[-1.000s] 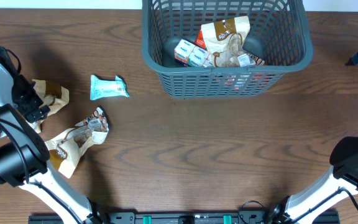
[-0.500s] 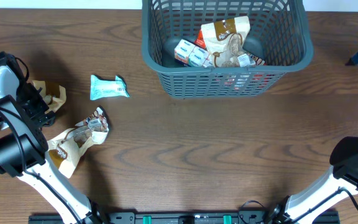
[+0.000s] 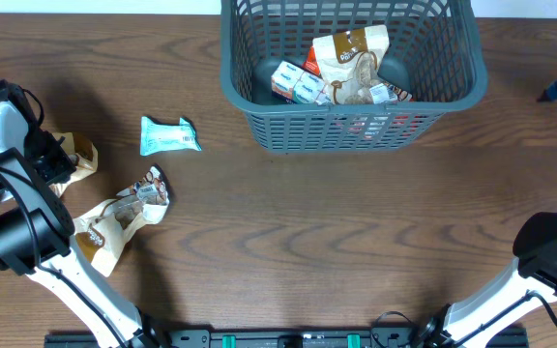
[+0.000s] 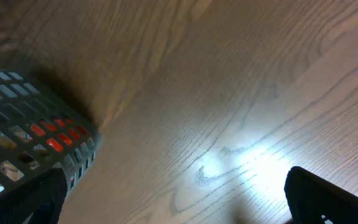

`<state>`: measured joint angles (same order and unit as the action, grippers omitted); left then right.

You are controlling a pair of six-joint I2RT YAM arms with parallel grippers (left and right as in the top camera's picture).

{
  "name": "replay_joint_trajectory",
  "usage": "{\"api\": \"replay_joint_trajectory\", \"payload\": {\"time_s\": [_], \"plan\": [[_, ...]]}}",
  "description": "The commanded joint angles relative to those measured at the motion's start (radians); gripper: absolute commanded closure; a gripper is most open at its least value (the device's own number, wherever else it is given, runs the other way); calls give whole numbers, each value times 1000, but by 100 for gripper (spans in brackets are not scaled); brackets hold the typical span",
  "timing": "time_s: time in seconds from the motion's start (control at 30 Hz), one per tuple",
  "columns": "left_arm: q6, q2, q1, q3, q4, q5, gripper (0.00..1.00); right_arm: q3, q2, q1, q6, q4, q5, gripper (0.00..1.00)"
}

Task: Pack container
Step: 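Lower the left gripper onto the upper brown-and-white bag and grasp it, then lift the bag with the left gripper and drop it into the basket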

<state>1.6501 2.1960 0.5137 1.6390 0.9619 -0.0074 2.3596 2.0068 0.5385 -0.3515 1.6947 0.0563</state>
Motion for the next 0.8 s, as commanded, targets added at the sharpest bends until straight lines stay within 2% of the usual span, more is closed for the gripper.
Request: {"api": "replay_joint_trajectory", "payload": {"time_s": [0.0, 0.2, 0.4, 0.6, 0.77], "plan": [[-74, 44, 0, -13, -15, 50, 94, -5, 8, 3, 12, 3, 0, 1], [-228, 26, -8, -3, -26, 177, 94, -5, 8, 3, 12, 0, 0, 1], [-452, -106, -78, -2, -78, 182, 94, -5, 8, 3, 12, 0, 0, 1], [-694, -367, -224, -2, -182, 183, 94, -5, 8, 3, 12, 0, 0, 1], [-841, -590, -428, -2, -279, 179, 94, -5, 8, 3, 12, 0, 0, 1]]}}
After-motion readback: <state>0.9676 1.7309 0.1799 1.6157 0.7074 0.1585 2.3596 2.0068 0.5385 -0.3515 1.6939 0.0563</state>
